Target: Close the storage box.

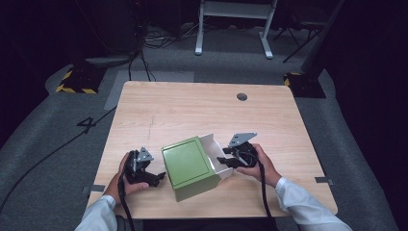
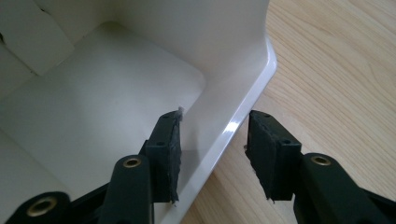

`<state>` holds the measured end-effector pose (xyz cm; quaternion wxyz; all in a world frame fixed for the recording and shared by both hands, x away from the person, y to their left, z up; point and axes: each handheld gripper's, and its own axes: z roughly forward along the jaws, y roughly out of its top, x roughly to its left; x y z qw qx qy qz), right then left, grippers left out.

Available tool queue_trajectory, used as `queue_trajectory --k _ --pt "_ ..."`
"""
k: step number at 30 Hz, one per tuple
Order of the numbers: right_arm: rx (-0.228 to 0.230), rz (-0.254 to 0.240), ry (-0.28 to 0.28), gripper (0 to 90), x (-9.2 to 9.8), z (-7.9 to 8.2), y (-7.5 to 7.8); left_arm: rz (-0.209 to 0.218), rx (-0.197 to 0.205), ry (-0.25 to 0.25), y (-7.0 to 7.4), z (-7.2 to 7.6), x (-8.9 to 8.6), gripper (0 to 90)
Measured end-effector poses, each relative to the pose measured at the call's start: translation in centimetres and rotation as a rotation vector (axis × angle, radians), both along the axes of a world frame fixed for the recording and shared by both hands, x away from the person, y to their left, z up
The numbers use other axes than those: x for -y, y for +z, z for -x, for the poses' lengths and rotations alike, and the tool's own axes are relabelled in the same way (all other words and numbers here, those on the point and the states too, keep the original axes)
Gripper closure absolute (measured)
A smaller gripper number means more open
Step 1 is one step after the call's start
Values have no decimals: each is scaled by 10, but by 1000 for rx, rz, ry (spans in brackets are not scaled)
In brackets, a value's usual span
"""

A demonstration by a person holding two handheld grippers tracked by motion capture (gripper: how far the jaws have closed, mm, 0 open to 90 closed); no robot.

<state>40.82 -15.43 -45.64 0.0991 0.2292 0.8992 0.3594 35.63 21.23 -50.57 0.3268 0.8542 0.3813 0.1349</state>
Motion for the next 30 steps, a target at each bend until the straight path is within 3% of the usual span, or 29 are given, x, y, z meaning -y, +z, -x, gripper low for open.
queue_trajectory --k 15,30 --pt "-13 -2 86 510 -22 2 1 0 0 0 0 0 0 1" --pt "-20 13 156 491 -30 -1 3 1 0 -1 0 0 0 1"
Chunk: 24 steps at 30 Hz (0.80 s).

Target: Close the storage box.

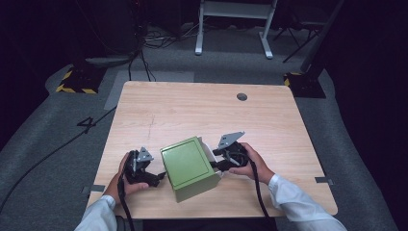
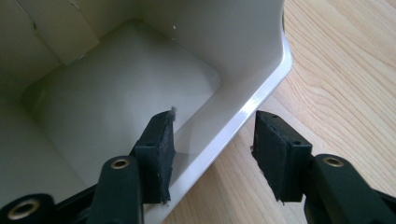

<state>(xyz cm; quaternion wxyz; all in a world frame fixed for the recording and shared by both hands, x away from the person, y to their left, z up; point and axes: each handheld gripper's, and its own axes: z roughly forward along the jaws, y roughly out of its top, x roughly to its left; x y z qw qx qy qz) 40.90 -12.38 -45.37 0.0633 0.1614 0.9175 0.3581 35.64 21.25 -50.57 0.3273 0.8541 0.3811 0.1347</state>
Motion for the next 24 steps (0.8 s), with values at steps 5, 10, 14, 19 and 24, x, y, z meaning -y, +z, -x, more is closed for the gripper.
queue_trajectory --k 5,10,14,19,24 --pt "12 17 7 490 -8 -1 1 1 0 -1 0 0 0 1" --pt "2 9 6 490 -8 -2 0 1 0 -1 0 0 0 1" --pt "5 11 5 483 -8 -1 0 1 1 -2 0 0 0 2" --pt "22 7 13 462 -6 0 3 0 1 -2 0 0 0 2" --pt "32 16 13 419 -4 -1 5 0 3 -2 0 0 0 2"
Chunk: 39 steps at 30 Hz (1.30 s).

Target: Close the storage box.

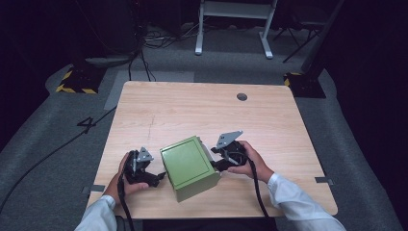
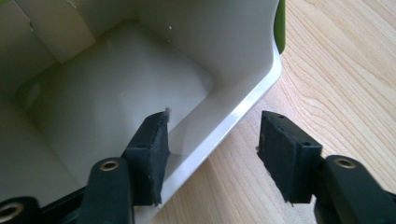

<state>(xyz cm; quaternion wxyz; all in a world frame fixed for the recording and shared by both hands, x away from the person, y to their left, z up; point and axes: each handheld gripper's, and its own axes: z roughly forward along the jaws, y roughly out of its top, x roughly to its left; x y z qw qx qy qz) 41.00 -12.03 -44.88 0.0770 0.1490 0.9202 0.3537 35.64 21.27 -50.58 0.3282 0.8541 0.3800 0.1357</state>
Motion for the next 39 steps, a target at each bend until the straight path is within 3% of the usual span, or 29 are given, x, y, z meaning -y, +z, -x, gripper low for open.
queue_trajectory --k 9,13,15,17,20,30,39 --pt "23 4 13 349 6 -1 6 0 -1 3 0 1 0 4" --pt "37 -17 -11 281 15 -3 16 0 1 3 0 1 -1 4" --pt "41 -21 -15 288 18 -3 18 1 0 3 0 1 -1 4" --pt "73 1 -35 266 24 -3 22 3 -1 4 0 1 -1 4" --pt "80 7 -43 258 29 -3 24 -1 0 1 0 1 -1 4" --pt "132 92 -100 233 54 1 23 -2 1 4 0 2 -2 4" --pt "136 110 -157 234 90 4 18 -3 0 5 0 2 -2 4"
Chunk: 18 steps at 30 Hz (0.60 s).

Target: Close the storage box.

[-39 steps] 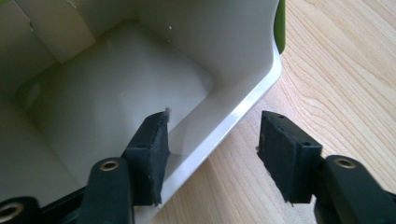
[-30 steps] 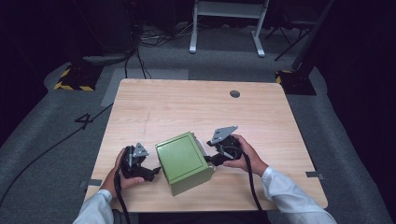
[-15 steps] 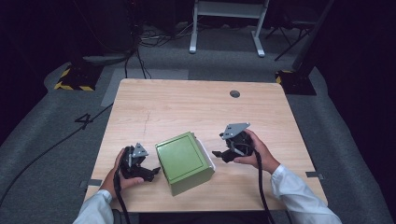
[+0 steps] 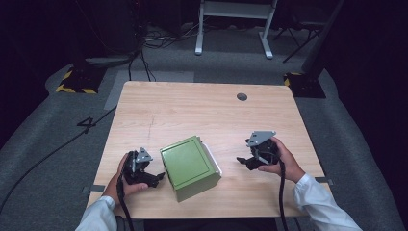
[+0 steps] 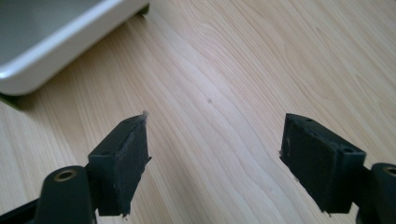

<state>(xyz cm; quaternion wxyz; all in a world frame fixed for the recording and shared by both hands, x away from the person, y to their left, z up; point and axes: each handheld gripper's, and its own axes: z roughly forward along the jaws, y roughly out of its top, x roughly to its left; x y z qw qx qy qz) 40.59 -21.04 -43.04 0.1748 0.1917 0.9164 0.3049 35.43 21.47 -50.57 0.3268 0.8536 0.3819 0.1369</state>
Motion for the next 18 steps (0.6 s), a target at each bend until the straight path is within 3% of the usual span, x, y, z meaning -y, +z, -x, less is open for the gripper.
queue_trajectory --k 1,8,18 --pt "1 -3 -29 231 9 1 -2 -2 1 -1 0 0 0 4" --pt "8 5 -69 226 33 4 -6 0 1 -1 0 0 0 4" --pt "-11 22 -147 219 86 10 -18 3 0 2 0 0 0 4"
